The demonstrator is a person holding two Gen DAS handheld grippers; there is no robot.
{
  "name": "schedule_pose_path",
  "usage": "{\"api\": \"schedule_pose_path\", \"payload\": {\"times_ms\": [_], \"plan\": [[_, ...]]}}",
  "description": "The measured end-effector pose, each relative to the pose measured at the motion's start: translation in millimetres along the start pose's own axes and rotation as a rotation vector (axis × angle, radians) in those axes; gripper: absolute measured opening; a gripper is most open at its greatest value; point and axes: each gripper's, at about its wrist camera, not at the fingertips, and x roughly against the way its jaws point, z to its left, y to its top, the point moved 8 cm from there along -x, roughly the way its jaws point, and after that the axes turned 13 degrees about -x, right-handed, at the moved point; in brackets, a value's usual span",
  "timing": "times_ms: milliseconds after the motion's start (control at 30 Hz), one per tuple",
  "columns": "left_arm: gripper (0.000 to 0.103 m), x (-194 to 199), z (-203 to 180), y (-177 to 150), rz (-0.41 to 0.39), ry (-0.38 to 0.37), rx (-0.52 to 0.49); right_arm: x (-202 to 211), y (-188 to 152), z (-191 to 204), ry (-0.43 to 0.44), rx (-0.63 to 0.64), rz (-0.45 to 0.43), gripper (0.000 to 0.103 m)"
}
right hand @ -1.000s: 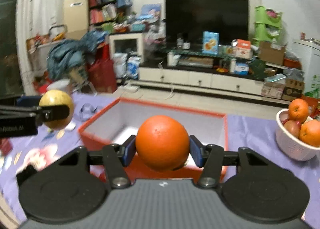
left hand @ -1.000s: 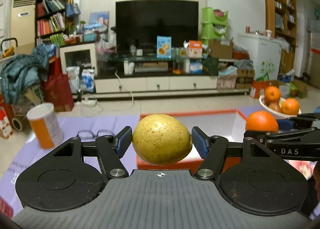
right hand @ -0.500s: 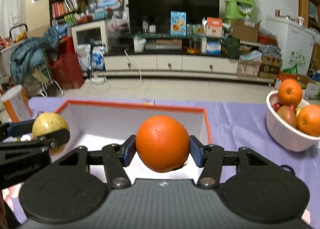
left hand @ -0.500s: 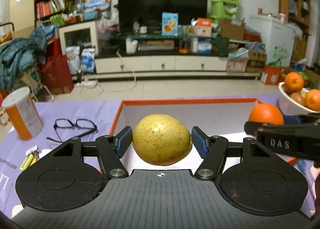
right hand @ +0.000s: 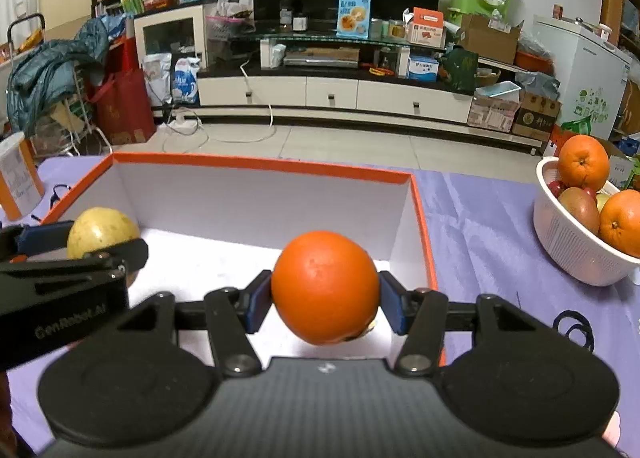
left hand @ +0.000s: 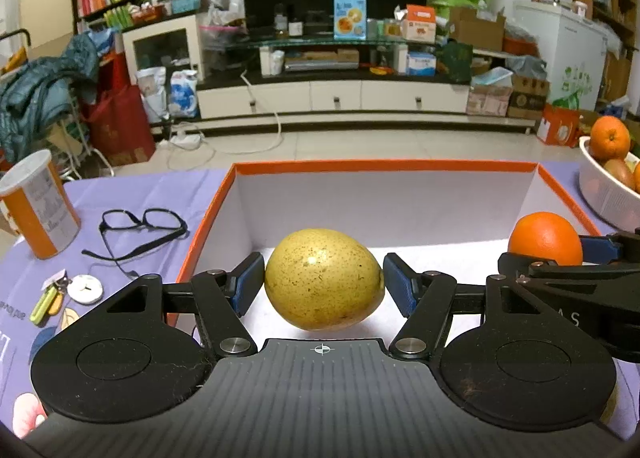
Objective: Organize fruits
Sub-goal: 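Lower the pear into the orange box with the left gripper while the right gripper lowers the orange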
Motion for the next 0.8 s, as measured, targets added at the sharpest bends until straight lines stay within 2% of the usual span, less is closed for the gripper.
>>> {"api": "schedule_pose_path", "payload": {"times_ms": [800], "plan": [[0.046, -11.3, 3.4, -12.9, 0.057, 0.003, -0.014, -7.5, -8.6, 13.2, -0.016, 0.043, 0.029, 0.057]]}}
